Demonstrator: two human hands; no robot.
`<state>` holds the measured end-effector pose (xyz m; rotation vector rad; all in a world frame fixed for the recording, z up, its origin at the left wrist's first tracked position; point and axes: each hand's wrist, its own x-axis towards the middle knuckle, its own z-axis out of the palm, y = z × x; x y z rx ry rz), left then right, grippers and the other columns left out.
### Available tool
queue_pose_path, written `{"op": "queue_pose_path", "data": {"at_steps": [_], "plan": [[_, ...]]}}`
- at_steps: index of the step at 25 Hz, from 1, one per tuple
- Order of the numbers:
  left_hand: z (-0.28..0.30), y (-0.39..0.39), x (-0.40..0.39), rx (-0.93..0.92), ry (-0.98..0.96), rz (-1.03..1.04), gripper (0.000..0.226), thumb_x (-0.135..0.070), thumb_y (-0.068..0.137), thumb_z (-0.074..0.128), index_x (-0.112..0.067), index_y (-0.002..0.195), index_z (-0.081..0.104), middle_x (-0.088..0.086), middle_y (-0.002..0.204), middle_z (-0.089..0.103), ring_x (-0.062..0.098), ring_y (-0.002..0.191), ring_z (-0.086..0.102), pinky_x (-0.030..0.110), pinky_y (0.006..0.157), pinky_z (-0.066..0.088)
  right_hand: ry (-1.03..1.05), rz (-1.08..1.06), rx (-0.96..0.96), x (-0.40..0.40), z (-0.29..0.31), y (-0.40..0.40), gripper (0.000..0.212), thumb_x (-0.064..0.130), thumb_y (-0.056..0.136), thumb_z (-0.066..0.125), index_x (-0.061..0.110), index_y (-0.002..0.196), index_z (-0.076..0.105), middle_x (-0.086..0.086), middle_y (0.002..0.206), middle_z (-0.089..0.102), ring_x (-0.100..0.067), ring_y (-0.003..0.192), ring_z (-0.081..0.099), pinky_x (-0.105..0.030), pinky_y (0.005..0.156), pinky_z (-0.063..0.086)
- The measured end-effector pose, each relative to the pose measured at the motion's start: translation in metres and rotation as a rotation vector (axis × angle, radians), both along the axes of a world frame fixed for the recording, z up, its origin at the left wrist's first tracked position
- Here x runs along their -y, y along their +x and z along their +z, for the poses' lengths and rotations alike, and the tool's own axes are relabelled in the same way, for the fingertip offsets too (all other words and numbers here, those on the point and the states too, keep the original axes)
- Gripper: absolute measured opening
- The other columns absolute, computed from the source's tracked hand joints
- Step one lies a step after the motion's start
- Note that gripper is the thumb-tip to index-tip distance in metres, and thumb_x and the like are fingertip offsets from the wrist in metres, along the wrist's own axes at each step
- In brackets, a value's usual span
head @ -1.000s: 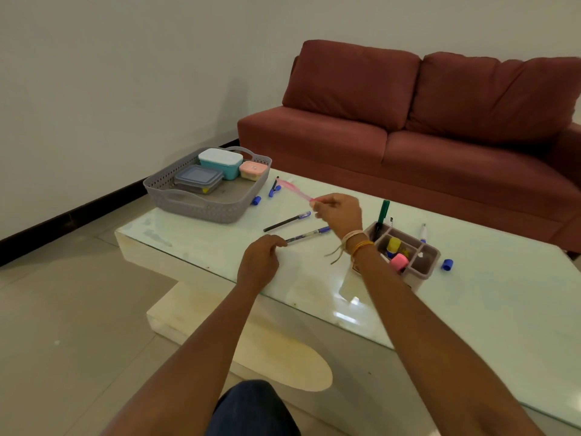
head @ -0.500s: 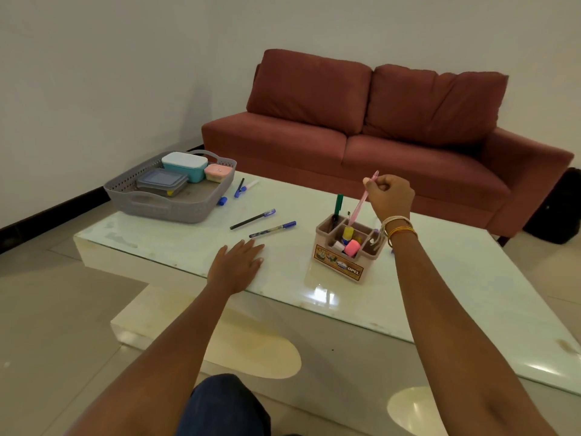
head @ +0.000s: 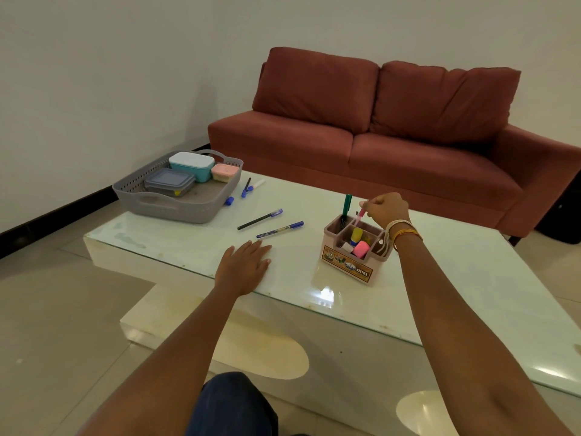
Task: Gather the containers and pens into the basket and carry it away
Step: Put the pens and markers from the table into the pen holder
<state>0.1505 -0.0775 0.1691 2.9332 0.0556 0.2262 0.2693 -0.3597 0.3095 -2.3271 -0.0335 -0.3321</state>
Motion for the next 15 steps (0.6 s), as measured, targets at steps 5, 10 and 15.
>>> {"op": "queue_pose_path", "data": {"at_steps": [5, 10, 15], "plan": [[-0.001, 0.002, 0.0, 0.008, 0.001, -0.011, 0.05, -0.044, 0.101, 0.02, -0.033, 0.15, 0.022, -0.008, 0.16, 0.02, 0.012, 0.148, 0.018, 0.041, 0.121, 0.015, 0.24, -0.168, 0.098, 0.018, -0.011, 0.001, 0.028, 0.026, 0.089, 0.061, 0.004, 0.076, 0.071, -0.012, 0.071, 0.065, -0.024, 0.067, 0.058, -0.03, 0.072, 0.048], [0.005, 0.003, 0.011, 0.131, -0.039, 0.059, 0.041, -0.031, 0.1, 0.033, -0.028, 0.139, 0.043, -0.004, 0.145, 0.045, 0.017, 0.133, 0.043, 0.039, 0.111, 0.033, 0.506, -0.333, -0.034, 0.058, -0.029, 0.019, 0.026, 0.01, 0.087, 0.056, -0.002, 0.102, 0.072, -0.019, 0.092, 0.072, -0.024, 0.078, 0.062, -0.039, 0.085, 0.053], [0.013, 0.02, 0.039, 0.234, -0.001, 0.134, 0.025, -0.017, 0.094, 0.041, -0.018, 0.116, 0.054, 0.002, 0.116, 0.055, 0.02, 0.101, 0.052, 0.029, 0.08, 0.045, 0.454, -0.328, -0.174, 0.067, -0.049, 0.043, 0.017, 0.012, 0.091, 0.06, 0.0, 0.085, 0.07, -0.014, 0.082, 0.068, -0.022, 0.069, 0.065, -0.027, 0.068, 0.053]]}}
